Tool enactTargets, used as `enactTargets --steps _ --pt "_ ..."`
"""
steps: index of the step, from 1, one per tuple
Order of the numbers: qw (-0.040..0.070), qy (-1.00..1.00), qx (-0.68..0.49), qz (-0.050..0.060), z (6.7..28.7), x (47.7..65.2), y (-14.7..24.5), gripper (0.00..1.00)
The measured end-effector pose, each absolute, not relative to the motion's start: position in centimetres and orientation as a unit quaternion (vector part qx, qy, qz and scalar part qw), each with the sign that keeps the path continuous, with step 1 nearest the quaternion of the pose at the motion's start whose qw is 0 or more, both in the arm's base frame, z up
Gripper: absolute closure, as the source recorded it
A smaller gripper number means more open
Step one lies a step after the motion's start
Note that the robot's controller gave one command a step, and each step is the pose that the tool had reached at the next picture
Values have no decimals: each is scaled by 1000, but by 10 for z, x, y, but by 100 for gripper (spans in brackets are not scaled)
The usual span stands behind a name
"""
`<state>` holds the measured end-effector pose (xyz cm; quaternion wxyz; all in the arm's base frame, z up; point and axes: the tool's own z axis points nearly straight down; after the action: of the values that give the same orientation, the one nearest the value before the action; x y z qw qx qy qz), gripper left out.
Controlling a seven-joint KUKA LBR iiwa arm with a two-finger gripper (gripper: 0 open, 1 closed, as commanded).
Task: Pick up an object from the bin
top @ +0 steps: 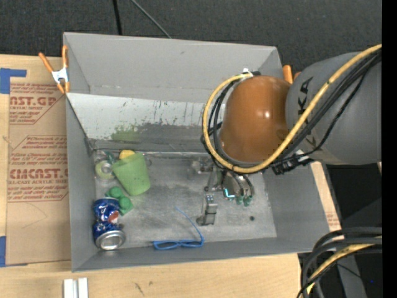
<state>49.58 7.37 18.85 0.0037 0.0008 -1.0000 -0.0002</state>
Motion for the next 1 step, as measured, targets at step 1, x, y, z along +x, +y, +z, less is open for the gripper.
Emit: enactTargets --steps 1 --pt "0 -1000 0 -1 192 498 73 100"
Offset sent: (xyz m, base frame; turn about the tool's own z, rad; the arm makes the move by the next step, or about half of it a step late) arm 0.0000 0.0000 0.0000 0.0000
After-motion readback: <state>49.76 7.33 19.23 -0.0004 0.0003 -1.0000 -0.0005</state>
